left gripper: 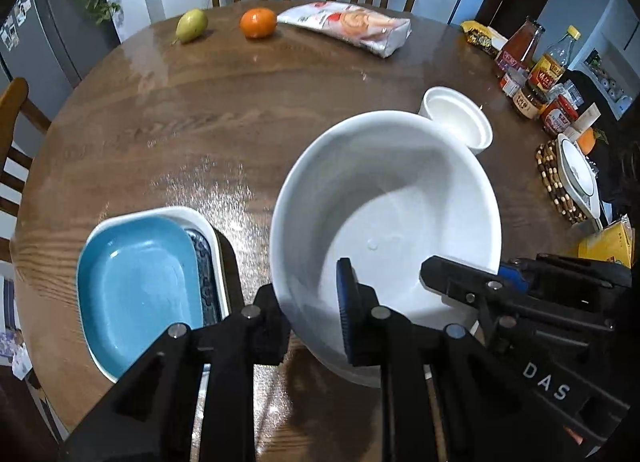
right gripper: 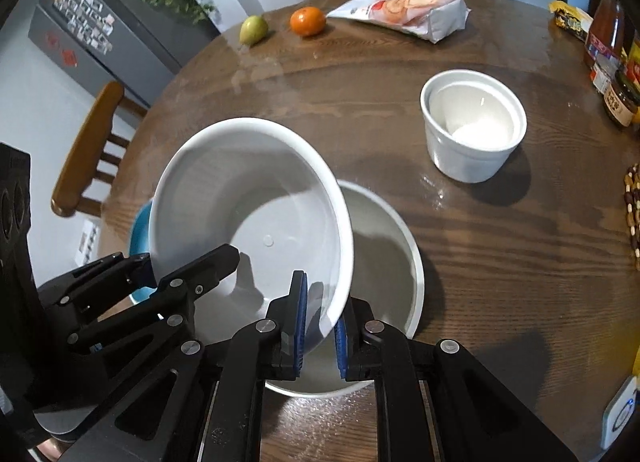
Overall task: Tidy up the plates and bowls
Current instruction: 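Lower the small white bowl into the large white bowl with both tools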
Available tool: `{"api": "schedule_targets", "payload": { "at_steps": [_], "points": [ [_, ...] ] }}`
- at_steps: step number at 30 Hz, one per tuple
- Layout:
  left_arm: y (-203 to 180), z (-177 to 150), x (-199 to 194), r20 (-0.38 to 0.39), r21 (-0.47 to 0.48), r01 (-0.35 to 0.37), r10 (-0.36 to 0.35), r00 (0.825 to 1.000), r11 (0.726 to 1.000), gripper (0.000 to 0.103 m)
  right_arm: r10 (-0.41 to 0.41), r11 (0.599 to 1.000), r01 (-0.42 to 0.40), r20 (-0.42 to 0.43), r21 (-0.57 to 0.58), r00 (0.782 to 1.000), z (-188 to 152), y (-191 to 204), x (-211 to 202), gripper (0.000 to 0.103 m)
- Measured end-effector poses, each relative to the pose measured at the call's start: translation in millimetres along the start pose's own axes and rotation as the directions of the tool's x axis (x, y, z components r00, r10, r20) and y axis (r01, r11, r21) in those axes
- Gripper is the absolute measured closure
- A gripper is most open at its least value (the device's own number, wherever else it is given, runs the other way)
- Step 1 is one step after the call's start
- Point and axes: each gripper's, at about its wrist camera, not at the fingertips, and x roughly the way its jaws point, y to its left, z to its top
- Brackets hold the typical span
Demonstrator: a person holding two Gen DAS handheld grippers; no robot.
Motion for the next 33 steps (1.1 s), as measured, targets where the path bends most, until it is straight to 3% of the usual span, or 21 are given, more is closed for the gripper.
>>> {"api": "schedule_targets", "payload": {
  "at_steps": [17, 33],
  "points": [
    [-5, -7, 18, -0.063, 0.055, -0.048, 0.052, 0.997, 0.997, 0.085, -0.040, 0.999, 0.038, -0.067, -0.034, 0.997, -6, 0, 13, 0.088],
    [-6, -5, 17, -0.054, 0.078, -0.082, 0.087, 0.995, 0.994, 0.084, -0.091, 0.993, 0.083, -0.088, -0.087, 0.992, -7, 4, 15, 0.087]
  ]
}}
